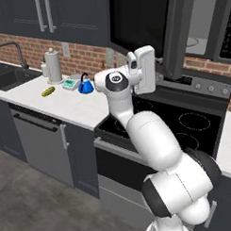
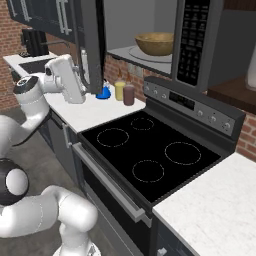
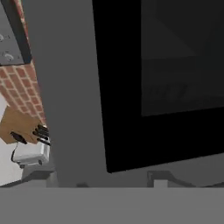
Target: Pick the onion from the sink and place it in the bowl. Then pick the bowl and place it in the microwave. Then close the microwave door and press the start button.
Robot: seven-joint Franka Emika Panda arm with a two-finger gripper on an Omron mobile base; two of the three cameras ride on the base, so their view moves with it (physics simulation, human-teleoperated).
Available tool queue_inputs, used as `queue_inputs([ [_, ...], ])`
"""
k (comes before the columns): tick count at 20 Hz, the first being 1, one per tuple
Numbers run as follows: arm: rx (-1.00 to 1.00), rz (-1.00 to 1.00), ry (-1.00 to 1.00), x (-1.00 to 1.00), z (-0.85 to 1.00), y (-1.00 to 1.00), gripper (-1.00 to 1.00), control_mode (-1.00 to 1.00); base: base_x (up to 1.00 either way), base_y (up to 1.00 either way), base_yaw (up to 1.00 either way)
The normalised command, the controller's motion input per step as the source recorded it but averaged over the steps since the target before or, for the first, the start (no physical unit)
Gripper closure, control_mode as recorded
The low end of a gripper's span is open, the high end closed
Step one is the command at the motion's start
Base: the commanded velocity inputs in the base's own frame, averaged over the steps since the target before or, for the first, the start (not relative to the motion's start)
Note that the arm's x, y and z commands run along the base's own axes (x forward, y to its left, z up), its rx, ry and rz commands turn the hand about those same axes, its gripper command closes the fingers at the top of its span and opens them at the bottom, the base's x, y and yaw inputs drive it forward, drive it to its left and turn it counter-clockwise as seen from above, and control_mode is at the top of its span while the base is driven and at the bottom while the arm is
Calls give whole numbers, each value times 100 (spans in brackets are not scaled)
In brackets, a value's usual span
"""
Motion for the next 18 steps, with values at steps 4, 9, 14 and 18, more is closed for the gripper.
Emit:
queue_inputs([
  [4,26,-20,0,-21,50,-83,-100,-100,0,0,0],
  [9,25,-15,4,-1,37,-78,-100,-100,0,0,0],
  [14,21,-10,5,0,34,-67,-100,-100,0,0,0],
  [18,22,-5,0,2,10,-54,-100,-100,0,0,0],
])
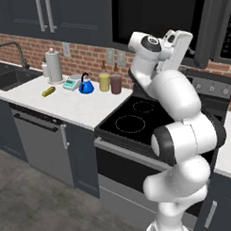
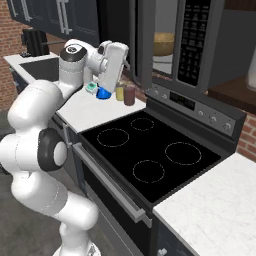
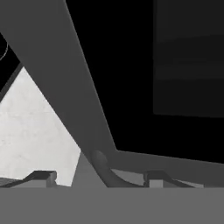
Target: Pick the onion from the sink and place it in the bowl. Then pick the bowl and place it in the microwave. Then close the microwave door and press the start button.
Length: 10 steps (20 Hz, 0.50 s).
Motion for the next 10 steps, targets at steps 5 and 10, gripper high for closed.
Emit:
queue_inputs([
  [5,23,0,-5,9,-7,-50,-100,-100,0,0,0],
  [10,17,2,-15,24,-3,-43,-100,-100,0,0,0],
])
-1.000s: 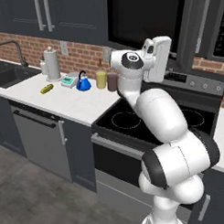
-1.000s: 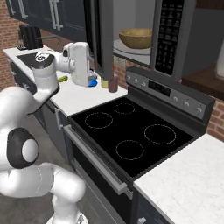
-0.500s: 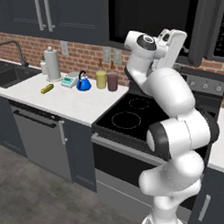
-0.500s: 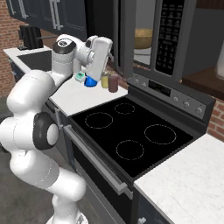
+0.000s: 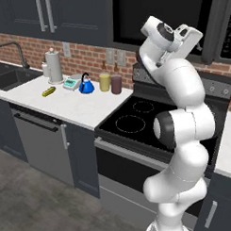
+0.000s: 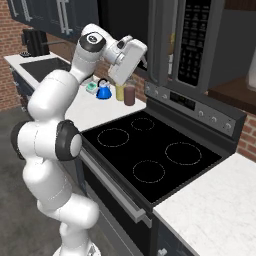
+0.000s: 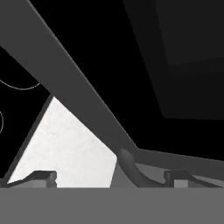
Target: Pick the onion from the sink and place it in the bowl. Then pick the bowl and place it in the microwave. Then close the microwave door and press the start button.
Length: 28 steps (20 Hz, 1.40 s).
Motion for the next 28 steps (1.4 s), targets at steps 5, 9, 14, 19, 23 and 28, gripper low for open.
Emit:
queue_inputs([
  [5,14,5,-17,27,0,-45,-100,-100,0,0,0],
  [9,12,4,-16,39,0,-33,-100,-100,0,0,0],
  [14,9,7,-32,31,-2,-24,-100,-100,0,0,0],
  [19,4,11,-52,47,-22,-1,-100,-100,0,0,0],
  [23,5,12,-71,38,-47,0,-100,-100,0,0,0],
  [28,1,6,-93,-42,-67,23,-100,-100,0,0,0],
])
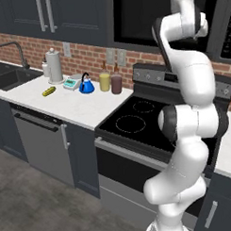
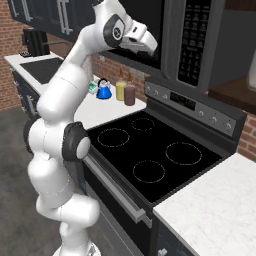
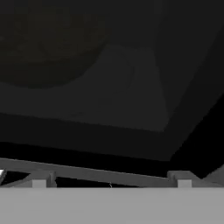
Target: Pick the onion from the sink and place it in the bowl. Then pick the bowl and place it in the microwave. Then close the microwave door and press the start button.
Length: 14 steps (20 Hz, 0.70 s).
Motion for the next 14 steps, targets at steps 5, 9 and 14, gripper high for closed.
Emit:
queue_inputs([
  [5,0,0,-98,-100,-61,43,-100,-100,0,0,0],
  [9,-4,0,-76,-100,-31,29,-100,-100,0,0,0],
  [14,0,0,-11,-100,49,0,-100,-100,0,0,0],
])
